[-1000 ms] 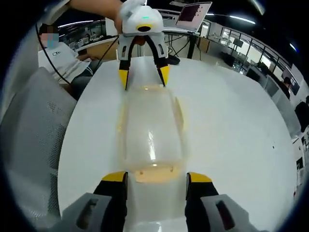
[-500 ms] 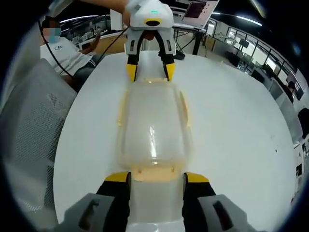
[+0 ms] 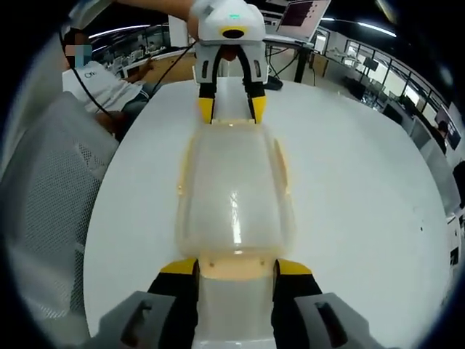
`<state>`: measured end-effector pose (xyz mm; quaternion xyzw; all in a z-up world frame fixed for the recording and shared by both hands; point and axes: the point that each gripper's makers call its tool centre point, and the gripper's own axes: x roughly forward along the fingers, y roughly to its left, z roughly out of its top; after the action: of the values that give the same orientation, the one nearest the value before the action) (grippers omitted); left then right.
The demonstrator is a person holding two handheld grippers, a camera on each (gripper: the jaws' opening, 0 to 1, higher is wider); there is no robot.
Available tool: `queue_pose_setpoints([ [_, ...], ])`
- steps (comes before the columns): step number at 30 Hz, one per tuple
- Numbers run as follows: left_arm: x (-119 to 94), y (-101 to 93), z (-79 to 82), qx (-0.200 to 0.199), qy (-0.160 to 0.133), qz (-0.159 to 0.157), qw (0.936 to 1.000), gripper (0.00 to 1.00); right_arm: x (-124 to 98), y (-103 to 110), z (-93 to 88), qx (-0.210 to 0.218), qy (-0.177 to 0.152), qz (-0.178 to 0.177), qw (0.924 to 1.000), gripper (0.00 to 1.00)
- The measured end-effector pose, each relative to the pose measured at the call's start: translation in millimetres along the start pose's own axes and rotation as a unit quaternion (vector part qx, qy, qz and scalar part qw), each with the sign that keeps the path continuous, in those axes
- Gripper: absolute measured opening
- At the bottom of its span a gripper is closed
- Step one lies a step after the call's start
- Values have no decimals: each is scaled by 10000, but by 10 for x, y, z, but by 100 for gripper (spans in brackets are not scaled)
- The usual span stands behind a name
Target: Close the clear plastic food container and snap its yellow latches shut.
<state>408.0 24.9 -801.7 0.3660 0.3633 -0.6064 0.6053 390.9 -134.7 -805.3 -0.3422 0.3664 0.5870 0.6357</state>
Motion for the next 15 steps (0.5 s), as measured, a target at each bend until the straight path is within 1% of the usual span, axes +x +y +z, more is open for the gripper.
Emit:
queue_pose_setpoints([
  [7, 6, -1, -1, 24, 41, 0, 10000, 37, 3, 8, -6, -82, 168, 27, 9998, 36],
  [10, 4, -6, 0, 27, 90, 19, 10000, 36, -2, 2, -12, -79, 115, 54, 9999, 35],
  [15, -12, -16, -12, 37, 76, 32, 10000, 36, -3, 22, 0, -38, 20, 4, 10000, 35],
])
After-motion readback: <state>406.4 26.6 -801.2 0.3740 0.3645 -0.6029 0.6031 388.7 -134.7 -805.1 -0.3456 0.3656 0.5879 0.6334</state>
